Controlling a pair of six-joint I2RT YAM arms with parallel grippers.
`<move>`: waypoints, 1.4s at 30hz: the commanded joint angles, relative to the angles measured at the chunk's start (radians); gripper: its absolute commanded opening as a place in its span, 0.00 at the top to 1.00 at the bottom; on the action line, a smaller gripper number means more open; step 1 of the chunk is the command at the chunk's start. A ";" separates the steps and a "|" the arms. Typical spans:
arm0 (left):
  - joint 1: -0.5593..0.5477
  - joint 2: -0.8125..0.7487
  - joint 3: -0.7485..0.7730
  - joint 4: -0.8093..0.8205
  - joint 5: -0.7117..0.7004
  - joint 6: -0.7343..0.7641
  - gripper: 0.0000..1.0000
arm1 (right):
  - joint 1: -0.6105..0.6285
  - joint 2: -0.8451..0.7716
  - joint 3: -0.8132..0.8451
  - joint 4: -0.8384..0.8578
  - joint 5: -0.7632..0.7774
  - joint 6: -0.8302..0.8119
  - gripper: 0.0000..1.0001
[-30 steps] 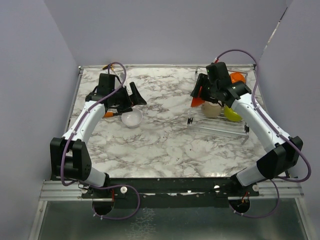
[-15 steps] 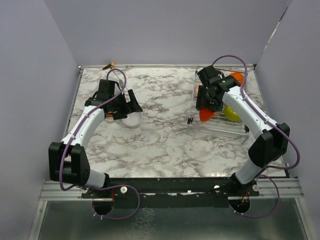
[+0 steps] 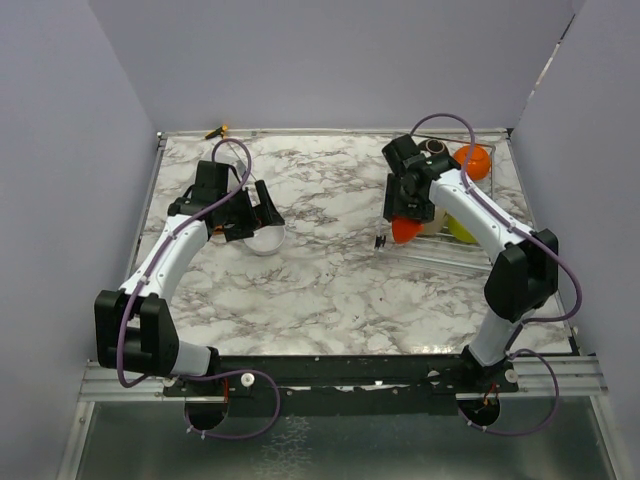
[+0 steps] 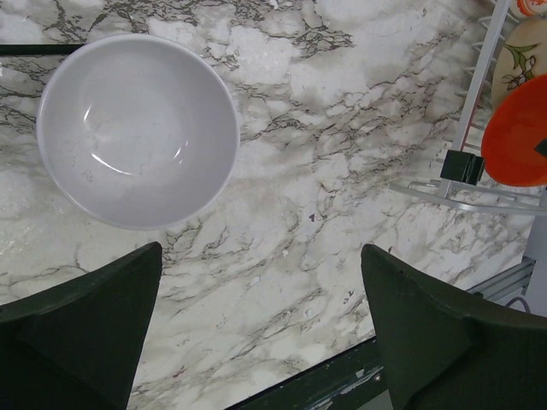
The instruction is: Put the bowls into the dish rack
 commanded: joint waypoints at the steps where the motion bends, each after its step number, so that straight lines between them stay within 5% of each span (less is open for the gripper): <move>1: 0.000 -0.037 -0.027 -0.009 -0.004 0.019 0.01 | 0.000 0.016 0.010 -0.065 0.147 0.024 0.58; 15: -0.001 -0.028 -0.036 -0.009 0.000 0.028 0.01 | 0.001 -0.016 0.020 -0.140 -0.035 -0.042 0.57; 33: 0.000 -0.032 -0.051 -0.009 -0.005 0.033 0.01 | 0.098 0.142 0.129 -0.414 0.169 -0.002 0.48; 42: -0.001 -0.031 -0.053 -0.009 -0.008 0.034 0.01 | 0.125 0.185 0.105 -0.420 0.210 -0.003 0.44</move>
